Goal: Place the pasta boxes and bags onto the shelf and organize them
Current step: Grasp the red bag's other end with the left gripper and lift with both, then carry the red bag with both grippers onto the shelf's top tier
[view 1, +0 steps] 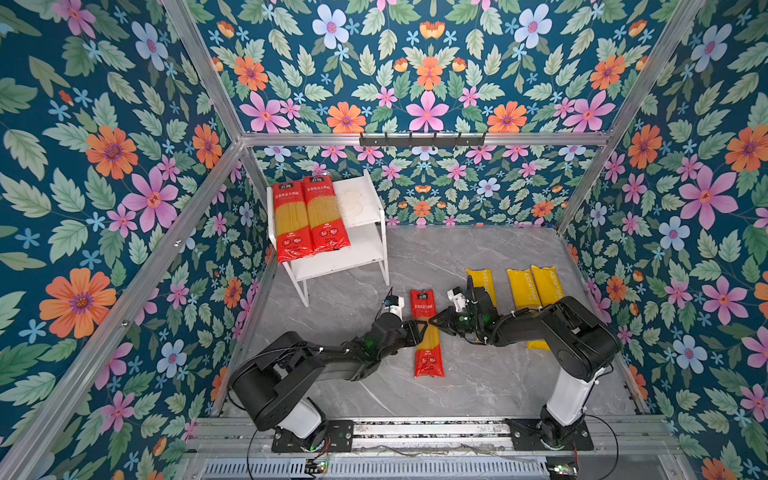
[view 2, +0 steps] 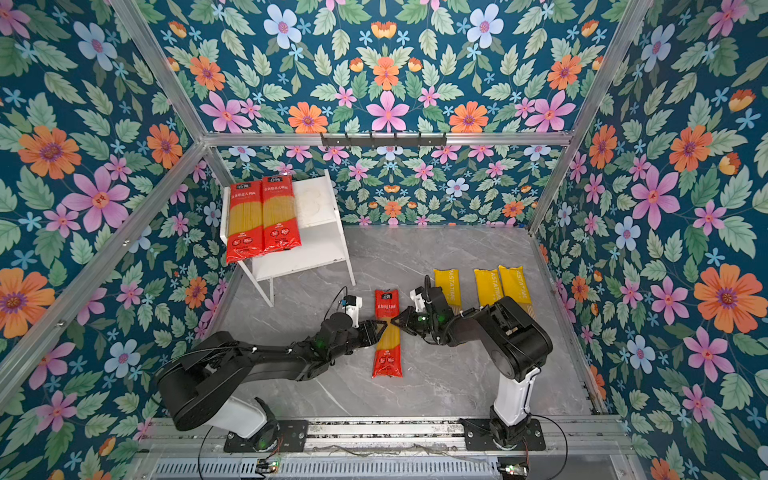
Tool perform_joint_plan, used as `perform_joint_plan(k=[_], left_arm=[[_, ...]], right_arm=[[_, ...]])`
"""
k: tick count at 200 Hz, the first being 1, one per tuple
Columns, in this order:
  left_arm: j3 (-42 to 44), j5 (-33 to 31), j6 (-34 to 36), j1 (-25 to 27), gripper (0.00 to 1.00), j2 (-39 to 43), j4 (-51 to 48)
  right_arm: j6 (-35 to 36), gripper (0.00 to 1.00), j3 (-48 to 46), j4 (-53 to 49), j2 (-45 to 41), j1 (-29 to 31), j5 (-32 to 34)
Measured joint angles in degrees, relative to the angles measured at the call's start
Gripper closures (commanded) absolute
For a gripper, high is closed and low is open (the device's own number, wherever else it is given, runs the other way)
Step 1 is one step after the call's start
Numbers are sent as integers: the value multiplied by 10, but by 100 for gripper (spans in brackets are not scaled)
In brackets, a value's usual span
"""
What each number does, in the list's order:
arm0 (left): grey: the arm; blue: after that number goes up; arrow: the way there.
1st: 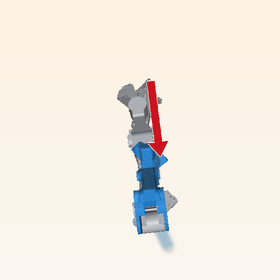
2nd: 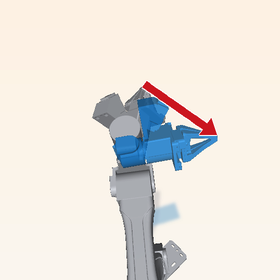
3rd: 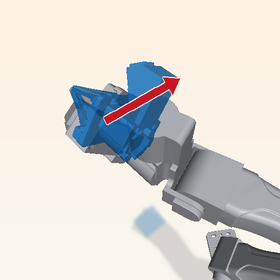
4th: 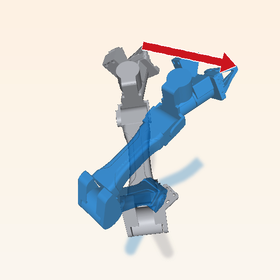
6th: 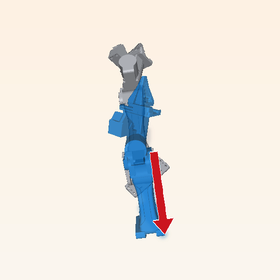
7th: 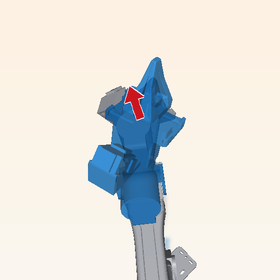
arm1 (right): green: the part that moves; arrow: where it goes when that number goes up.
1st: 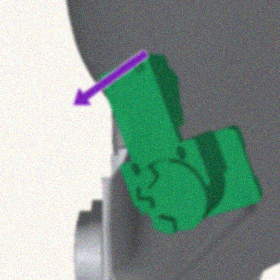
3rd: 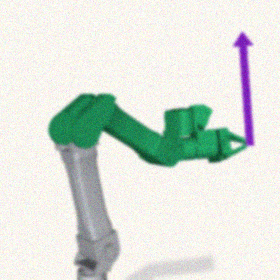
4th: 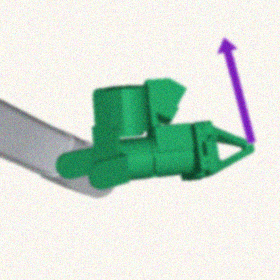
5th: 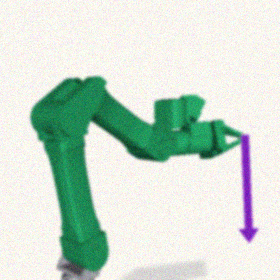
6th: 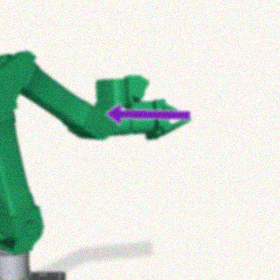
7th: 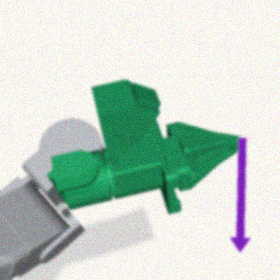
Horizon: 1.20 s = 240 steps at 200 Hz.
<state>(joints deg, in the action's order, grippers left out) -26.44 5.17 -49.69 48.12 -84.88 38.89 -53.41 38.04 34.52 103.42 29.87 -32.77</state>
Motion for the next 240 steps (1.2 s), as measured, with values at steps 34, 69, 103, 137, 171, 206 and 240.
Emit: perform_joint_plan(k=[34, 69, 103, 137, 171, 206, 240], left_arm=[[2, 5, 44, -11, 41, 90, -56], [43, 8, 99, -14, 36, 205, -76], [96, 6, 157, -14, 34, 312, -56], [92, -6, 202, -14, 34, 353, -64], [86, 6, 217, -14, 33, 355, -63], [86, 26, 219, -14, 32, 328, -49], [87, 71, 194, -8, 28, 285, 11]], right_arm=[[1, 96, -21, 16, -27, -1, 5], [32, 100, -43, 26, -83, -1, 18], [88, 100, -33, 22, -158, -1, 30], [152, 100, -19, -9, -220, 0, 32], [201, 100, -18, -56, -283, 2, 32], [233, 100, -47, -59, -337, 3, 28], [238, 100, -50, -54, -376, 2, 19]])
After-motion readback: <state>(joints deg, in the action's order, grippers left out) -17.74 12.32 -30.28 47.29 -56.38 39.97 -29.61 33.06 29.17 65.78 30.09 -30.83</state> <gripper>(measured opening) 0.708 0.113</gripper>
